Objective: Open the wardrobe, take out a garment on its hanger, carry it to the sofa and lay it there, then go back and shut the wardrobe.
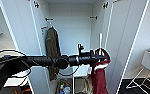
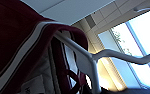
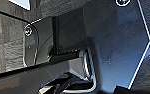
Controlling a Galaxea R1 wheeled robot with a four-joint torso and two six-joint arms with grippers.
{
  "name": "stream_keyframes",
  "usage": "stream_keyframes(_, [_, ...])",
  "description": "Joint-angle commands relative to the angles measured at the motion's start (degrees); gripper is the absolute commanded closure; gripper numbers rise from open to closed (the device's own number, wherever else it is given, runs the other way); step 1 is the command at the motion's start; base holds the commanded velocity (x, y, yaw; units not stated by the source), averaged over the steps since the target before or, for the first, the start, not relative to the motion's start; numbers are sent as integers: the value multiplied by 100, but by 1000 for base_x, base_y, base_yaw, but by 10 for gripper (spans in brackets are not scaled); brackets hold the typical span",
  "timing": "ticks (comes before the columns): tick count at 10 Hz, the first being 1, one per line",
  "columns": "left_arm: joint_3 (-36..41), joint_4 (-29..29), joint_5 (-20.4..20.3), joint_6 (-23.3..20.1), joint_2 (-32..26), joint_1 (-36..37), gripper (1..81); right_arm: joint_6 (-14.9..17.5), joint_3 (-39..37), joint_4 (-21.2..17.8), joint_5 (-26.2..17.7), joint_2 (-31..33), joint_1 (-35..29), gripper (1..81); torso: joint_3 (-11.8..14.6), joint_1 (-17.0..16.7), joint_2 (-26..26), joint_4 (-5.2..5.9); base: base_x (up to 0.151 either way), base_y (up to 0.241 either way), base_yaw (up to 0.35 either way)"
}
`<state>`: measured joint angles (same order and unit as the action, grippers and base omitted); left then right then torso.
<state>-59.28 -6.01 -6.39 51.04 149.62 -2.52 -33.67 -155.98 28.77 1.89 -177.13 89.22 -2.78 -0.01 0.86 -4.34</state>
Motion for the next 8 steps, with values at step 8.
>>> stream_keyframes(8, [285,487,-504,-7,-907,353,811,27,42,6,-163,-53,-242,10,0,1,0,0,0,0,0])
